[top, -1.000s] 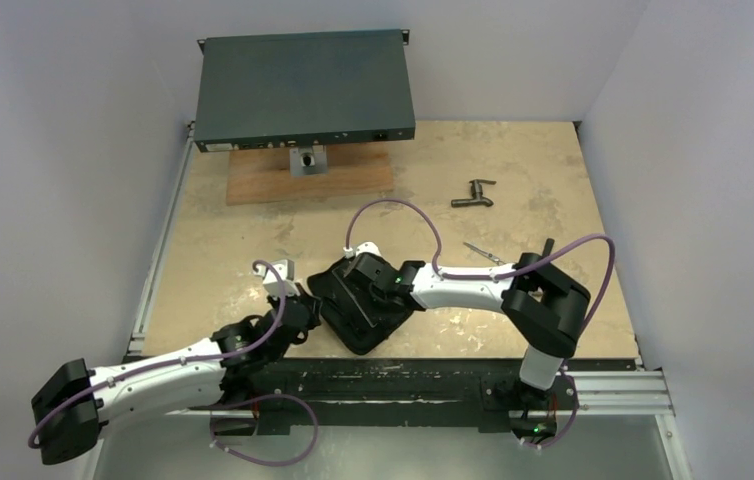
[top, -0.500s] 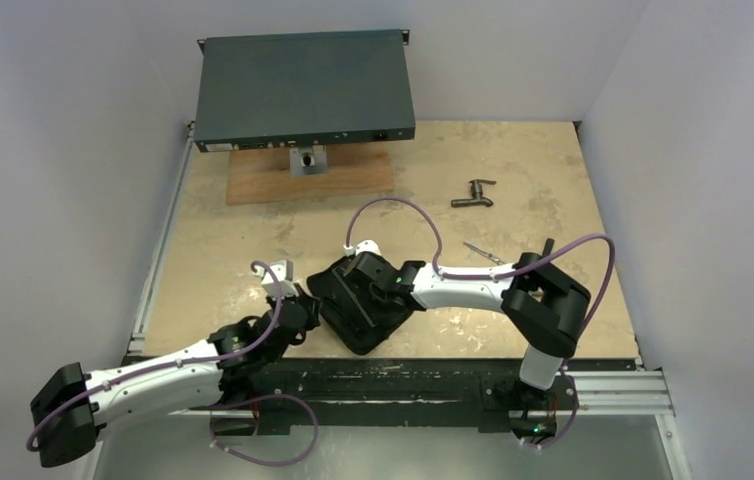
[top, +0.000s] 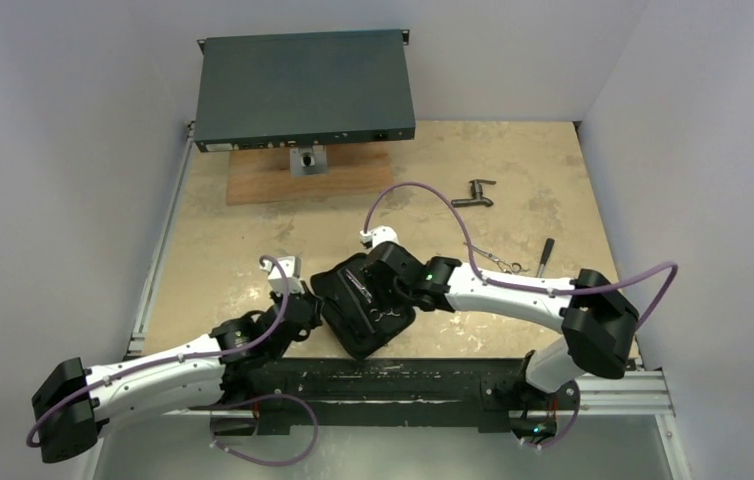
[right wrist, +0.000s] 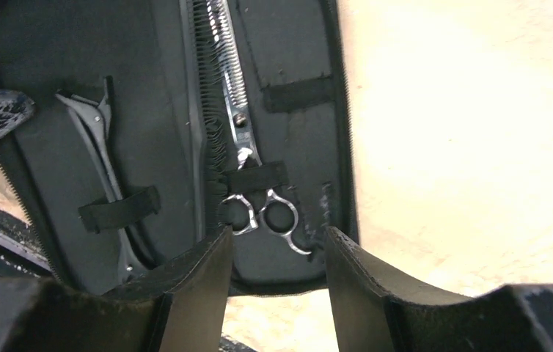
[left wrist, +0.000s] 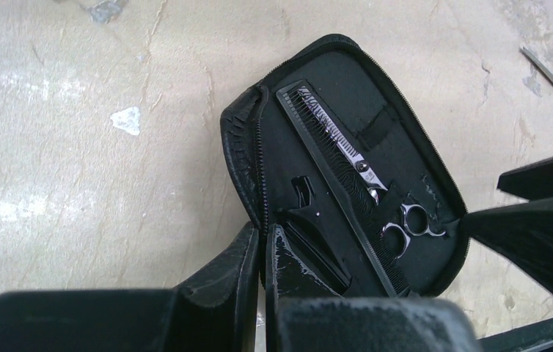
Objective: Sort the hair-cutting tools
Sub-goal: Place the scissors in the hairdressing tool bag.
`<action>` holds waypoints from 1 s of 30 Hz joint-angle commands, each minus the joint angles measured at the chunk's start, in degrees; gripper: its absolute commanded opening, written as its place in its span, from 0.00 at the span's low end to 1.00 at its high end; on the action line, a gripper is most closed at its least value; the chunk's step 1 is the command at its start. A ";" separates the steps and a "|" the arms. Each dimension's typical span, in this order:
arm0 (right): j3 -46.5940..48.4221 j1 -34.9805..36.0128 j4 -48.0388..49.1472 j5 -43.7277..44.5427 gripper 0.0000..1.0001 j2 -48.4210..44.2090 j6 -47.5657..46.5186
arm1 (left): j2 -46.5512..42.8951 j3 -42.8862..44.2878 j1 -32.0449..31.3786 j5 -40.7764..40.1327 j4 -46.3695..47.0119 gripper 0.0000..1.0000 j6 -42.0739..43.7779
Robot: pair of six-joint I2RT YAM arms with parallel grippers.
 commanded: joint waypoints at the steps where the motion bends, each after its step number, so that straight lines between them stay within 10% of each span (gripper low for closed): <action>1: -3.54 -3.44 1.27 2.86 0.48 -3.03 0.53 | 0.91 4.30 -0.34 1.96 -0.47 0.00 7.78; 13: -8.06 -15.22 20.88 -6.00 0.51 -2.85 -0.91 | 8.06 6.93 1.39 6.74 0.35 0.00 10.19; 30: -3.95 -17.59 24.19 -8.46 0.46 8.77 -1.36 | 20.79 10.62 6.24 4.97 5.40 0.12 12.83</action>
